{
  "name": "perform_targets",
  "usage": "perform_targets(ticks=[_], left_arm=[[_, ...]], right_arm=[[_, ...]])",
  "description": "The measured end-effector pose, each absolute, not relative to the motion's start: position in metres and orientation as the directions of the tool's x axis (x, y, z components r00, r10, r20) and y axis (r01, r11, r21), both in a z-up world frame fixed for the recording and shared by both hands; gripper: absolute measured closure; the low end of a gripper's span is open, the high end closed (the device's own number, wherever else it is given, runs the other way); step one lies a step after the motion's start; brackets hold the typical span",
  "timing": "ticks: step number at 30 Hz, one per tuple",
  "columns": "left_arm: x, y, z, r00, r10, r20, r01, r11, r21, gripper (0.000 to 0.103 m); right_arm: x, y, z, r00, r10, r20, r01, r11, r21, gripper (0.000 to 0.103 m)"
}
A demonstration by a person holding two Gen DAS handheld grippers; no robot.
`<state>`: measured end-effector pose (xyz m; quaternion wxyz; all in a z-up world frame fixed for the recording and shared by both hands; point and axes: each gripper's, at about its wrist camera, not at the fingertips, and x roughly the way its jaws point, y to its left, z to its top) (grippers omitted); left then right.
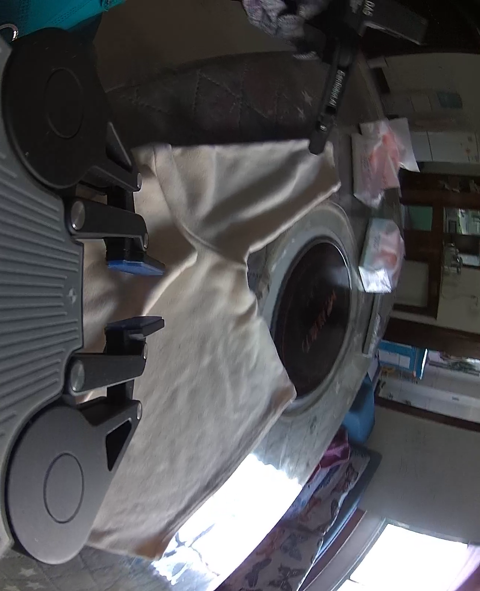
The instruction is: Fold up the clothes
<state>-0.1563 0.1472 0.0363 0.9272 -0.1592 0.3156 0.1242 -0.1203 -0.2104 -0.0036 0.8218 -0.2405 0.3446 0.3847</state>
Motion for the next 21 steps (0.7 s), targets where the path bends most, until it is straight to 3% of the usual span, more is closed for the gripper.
perform_targets(ticks=[10, 12, 15, 21], left_arm=[[-0.147, 0.161, 0.029, 0.746, 0.19, -0.638, -0.42, 0.878, -0.23, 0.061], [-0.145, 0.163, 0.028, 0.745, 0.2, -0.636, -0.433, 0.871, -0.233, 0.07], [-0.144, 0.167, 0.026, 0.745, 0.206, -0.635, -0.448, 0.86, -0.246, 0.093], [-0.151, 0.158, 0.049, 0.812, 0.16, -0.561, -0.382, 0.872, -0.304, 0.098]], right_arm=[[-0.121, -0.218, 0.008, 0.49, 0.471, -0.733, -0.787, 0.601, -0.139, 0.081], [-0.122, -0.222, 0.011, 0.499, 0.474, -0.725, -0.78, 0.61, -0.138, 0.081], [-0.123, -0.228, 0.017, 0.519, 0.476, -0.71, -0.765, 0.63, -0.137, 0.081], [-0.123, -0.249, 0.025, 0.566, 0.465, -0.68, -0.714, 0.689, -0.124, 0.081]])
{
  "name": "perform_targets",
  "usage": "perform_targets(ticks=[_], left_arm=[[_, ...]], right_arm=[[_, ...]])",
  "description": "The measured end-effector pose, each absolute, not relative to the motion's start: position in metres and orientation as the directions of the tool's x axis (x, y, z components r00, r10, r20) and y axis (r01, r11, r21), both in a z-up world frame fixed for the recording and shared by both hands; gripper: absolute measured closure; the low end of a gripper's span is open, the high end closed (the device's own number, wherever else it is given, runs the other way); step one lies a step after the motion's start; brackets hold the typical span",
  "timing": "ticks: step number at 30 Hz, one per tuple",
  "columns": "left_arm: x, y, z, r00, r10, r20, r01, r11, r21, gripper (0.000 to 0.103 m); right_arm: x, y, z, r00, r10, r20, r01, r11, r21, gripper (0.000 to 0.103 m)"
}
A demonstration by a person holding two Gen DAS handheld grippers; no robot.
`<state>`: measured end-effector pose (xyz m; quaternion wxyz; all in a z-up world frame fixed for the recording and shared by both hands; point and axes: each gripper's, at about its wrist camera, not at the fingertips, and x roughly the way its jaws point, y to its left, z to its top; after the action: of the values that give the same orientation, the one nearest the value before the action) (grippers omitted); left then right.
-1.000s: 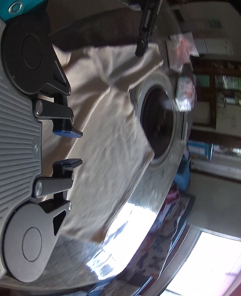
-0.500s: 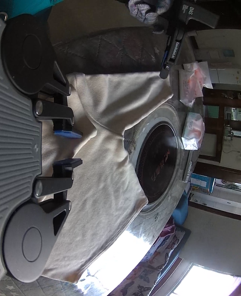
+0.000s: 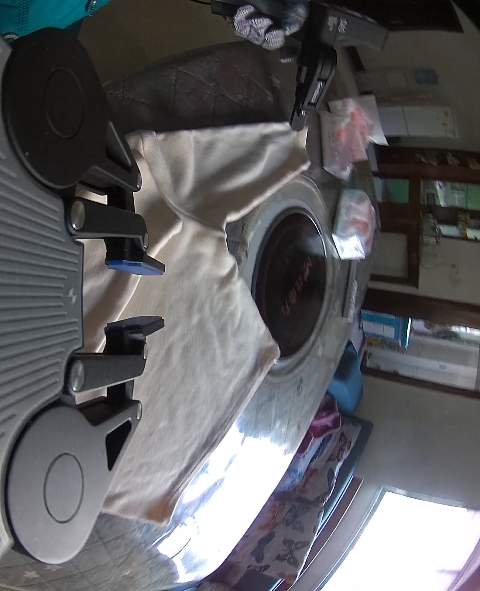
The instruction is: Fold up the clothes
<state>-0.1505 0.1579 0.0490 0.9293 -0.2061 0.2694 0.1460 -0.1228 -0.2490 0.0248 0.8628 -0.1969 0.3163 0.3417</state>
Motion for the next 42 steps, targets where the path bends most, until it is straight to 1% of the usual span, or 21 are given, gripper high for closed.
perform_targets(ticks=[3, 6, 10, 12, 17, 25, 30, 32, 34, 37, 39, 42], left_arm=[[-0.151, 0.136, 0.074, 0.862, 0.081, -0.5, -0.277, 0.901, -0.333, 0.098], [-0.148, 0.107, 0.099, 0.897, -0.032, -0.441, -0.145, 0.922, -0.36, 0.098], [-0.143, 0.059, 0.126, 0.906, -0.186, -0.381, 0.038, 0.931, -0.364, 0.098], [-0.139, 0.032, 0.134, 0.892, -0.267, -0.365, 0.127, 0.923, -0.364, 0.098], [-0.125, -0.031, 0.139, 0.817, -0.446, -0.365, 0.314, 0.875, -0.367, 0.098], [-0.102, -0.101, 0.113, 0.663, -0.621, -0.418, 0.496, 0.783, -0.376, 0.098], [-0.091, -0.131, 0.085, 0.571, -0.657, -0.493, 0.541, 0.752, -0.376, 0.097], [-0.089, -0.136, 0.076, 0.537, -0.664, -0.521, 0.547, 0.743, -0.385, 0.095], [-0.089, -0.137, 0.071, 0.502, -0.686, -0.527, 0.561, 0.722, -0.406, 0.095], [-0.091, -0.13, 0.071, 0.511, -0.674, -0.534, 0.562, 0.731, -0.386, 0.094], [-0.092, -0.114, 0.072, 0.533, -0.653, -0.538, 0.538, 0.753, -0.379, 0.091], [-0.093, -0.089, 0.073, 0.566, -0.618, -0.545, 0.5, 0.784, -0.369, 0.091]], right_arm=[[-0.123, -0.264, 0.027, 0.592, 0.452, -0.667, -0.677, 0.728, -0.108, 0.081], [-0.123, -0.28, 0.029, 0.615, 0.439, -0.654, -0.639, 0.764, -0.088, 0.081], [-0.126, -0.303, 0.028, 0.646, 0.421, -0.637, -0.589, 0.806, -0.065, 0.081], [-0.129, -0.315, 0.028, 0.658, 0.412, -0.631, -0.563, 0.825, -0.049, 0.081], [-0.136, -0.344, 0.024, 0.684, 0.387, -0.618, -0.5, 0.866, -0.012, 0.08], [-0.144, -0.388, 0.02, 0.713, 0.338, -0.614, -0.4, 0.916, 0.039, 0.08], [-0.145, -0.402, 0.016, 0.717, 0.315, -0.622, -0.362, 0.931, 0.054, 0.08], [-0.144, -0.404, 0.016, 0.718, 0.311, -0.622, -0.355, 0.933, 0.056, 0.08], [-0.144, -0.404, 0.018, 0.721, 0.307, -0.621, -0.35, 0.935, 0.056, 0.08], [-0.141, -0.404, 0.019, 0.717, 0.315, -0.622, -0.346, 0.935, 0.074, 0.08], [-0.14, -0.403, 0.019, 0.71, 0.326, -0.624, -0.35, 0.933, 0.088, 0.08], [-0.138, -0.398, 0.016, 0.691, 0.35, -0.633, -0.37, 0.923, 0.107, 0.08]])
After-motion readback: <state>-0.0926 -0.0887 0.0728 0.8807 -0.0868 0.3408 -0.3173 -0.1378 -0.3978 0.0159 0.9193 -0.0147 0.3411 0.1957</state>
